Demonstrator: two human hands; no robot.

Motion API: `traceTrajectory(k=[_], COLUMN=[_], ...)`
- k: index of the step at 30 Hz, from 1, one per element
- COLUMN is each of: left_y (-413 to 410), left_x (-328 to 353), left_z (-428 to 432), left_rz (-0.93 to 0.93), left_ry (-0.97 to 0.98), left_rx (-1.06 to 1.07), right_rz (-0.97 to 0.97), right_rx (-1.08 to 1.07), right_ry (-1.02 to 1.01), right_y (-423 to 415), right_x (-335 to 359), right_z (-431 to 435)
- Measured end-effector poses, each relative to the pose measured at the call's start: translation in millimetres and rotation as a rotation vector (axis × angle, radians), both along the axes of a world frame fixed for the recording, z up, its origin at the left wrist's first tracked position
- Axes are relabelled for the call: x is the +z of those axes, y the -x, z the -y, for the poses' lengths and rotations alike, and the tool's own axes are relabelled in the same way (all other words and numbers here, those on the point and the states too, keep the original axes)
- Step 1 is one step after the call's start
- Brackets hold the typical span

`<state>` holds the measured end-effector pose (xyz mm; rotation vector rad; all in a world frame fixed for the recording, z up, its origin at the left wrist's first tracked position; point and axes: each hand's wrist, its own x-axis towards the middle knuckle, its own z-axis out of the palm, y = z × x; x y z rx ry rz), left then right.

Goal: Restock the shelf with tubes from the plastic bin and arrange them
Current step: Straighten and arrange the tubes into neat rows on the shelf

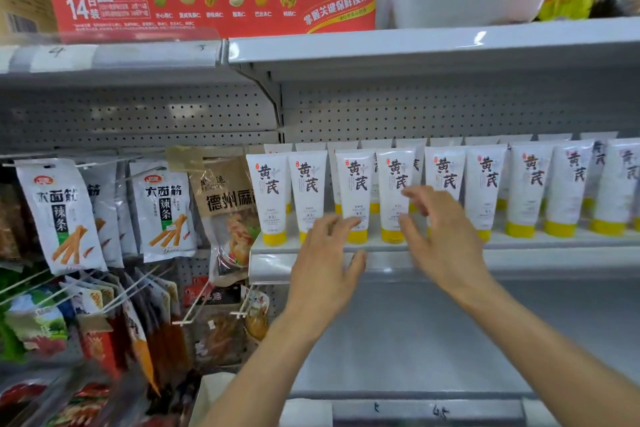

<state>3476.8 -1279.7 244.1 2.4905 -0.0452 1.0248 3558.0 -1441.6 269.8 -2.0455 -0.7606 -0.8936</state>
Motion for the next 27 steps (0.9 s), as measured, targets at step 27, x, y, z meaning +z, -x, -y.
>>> traceTrajectory(k=[27], left_y=[-28], left_x=[-3], left_z=[18], left_rz=[-0.208], left_ry=[-0.329], left_rx=[0.351], right_rz=[-0.012], right_rx=[-0.181], right_ry=[0.611], right_y=[-11], right_x=[-28], right_z=[-5])
